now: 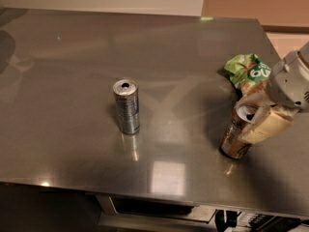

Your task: Move orange can near redbull can

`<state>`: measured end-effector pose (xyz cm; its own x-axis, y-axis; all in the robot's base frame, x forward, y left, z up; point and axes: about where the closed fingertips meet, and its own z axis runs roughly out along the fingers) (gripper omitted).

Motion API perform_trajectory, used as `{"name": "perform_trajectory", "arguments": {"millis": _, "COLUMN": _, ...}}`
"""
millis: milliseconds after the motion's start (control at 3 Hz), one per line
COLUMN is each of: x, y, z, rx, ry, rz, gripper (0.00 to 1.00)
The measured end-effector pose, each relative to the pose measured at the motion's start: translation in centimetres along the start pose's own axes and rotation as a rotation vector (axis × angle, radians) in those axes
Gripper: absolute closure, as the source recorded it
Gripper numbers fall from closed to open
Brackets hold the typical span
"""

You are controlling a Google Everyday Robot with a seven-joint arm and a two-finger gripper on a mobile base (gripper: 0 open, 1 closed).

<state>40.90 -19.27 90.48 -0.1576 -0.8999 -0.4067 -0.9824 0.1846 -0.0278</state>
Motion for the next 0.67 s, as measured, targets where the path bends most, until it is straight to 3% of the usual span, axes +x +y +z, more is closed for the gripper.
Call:
{"name": "perform_trajectory", "arguments": {"millis": 333, "x": -2.9, "y": -1.0, "z": -0.2, "rx": -0.004, "ry": -0.020, "rz": -0.007, "gripper": 0.87}}
{"name": "perform_trajectory", "arguments": {"millis": 667, "x": -6.6, "y": -1.5, "z": 0.4, "rx": 0.000, "ry": -0.042, "rz": -0.030, "gripper": 1.00}}
